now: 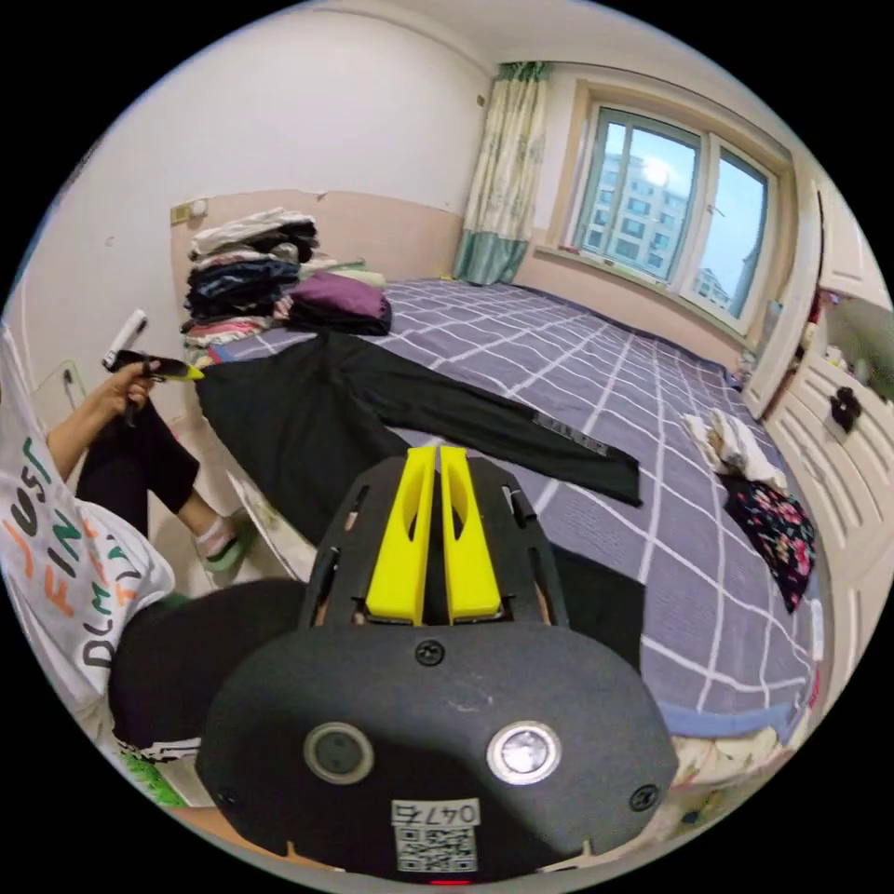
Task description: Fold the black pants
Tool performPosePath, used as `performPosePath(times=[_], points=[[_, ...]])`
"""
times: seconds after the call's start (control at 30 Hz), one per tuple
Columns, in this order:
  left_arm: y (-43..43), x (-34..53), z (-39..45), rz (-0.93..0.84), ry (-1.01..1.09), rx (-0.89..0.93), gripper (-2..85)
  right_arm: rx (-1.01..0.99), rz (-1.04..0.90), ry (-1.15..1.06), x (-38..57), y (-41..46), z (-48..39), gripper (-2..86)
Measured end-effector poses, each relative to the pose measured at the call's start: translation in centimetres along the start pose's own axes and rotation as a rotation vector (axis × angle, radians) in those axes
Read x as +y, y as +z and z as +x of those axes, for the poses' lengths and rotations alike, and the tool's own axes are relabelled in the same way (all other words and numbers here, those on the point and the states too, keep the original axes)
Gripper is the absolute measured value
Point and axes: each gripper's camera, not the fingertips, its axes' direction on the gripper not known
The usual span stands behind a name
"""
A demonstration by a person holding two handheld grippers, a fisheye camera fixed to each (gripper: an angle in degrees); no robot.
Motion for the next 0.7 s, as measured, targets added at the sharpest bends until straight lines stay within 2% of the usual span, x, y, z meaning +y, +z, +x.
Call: performPosePath(times=[0.07, 0.23, 0.4, 0.57, 0.7], points=[[-1.6, -0.2, 0.6, 0.035, 0.023, -0.014, -0.2, 0.173, -0.091, 0.037, 2.6, -1.0, 1.5, 0.1], [-4.6, -0.7, 2.6, 0.052, 0.084, -0.156, -0.4, 0.379, -0.258, 0.213, 9.0, -2.6, 4.8, 0.6], [-4.7, -0.4, 3.9, -0.017, 0.075, -0.263, -0.4, 0.365, -0.304, 0.339, 13.1, -2.8, 6.0, 2.0], [-3.7, -0.5, 5.9, -0.075, 0.11, -0.332, -0.4, 0.384, -0.38, 0.215, 12.4, -0.1, 5.7, 3.8], [-4.2, -0.8, 7.1, -0.059, 0.114, -0.317, -0.4, 0.381, -0.452, 0.125, 11.6, 2.2, 6.3, 4.3]])
